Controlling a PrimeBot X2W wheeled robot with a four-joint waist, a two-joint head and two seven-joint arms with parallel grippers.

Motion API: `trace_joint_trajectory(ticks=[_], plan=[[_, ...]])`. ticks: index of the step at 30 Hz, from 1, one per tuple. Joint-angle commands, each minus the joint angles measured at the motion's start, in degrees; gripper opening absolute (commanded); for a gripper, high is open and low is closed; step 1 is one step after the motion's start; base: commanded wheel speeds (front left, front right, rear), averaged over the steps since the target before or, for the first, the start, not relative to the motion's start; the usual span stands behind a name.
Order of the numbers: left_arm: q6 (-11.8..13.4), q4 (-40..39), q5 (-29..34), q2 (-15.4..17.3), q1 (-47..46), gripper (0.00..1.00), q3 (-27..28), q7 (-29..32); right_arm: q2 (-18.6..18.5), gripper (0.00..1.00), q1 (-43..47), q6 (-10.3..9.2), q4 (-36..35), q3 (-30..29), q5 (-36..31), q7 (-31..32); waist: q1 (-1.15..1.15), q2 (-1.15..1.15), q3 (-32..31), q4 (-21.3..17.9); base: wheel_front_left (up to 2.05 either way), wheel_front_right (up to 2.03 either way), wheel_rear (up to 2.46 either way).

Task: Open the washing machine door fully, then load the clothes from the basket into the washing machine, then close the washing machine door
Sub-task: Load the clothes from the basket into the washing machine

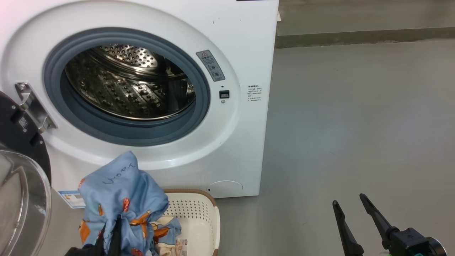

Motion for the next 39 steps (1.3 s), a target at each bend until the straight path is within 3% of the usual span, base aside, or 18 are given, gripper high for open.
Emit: trace_joint_trajectory(ticks=[1, 24, 39], plan=[[0.38, -1.76, -0.09, 1.03, -1.25, 0.00, 1.88, 0.10, -0.26, 1.00, -1.12, 0.09, -1.72, 1.38, -0.08, 0.09, 0.00, 0.00, 0.02, -0.02, 0.00, 0.00, 0.00], [0.75, 1.50, -1.88, -0.06, -3.83, 0.00, 1.12, 0.00, -0.25, 1.00, -1.69, 0.09, -2.05, 2.02, 0.33, 0.12, 0.00, 0.00, 2.24, -0.03, 0.00, 0.00, 0.00], [-1.16, 10.72, -4.07, -1.30, -19.78, 0.00, 1.59, 1.49, -0.29, 1.00, -6.87, 0.09, -2.92, 2.87, 0.32, -0.78, 0.00, 0.00, 13.31, -2.09, 0.00, 0.00, 0.00]])
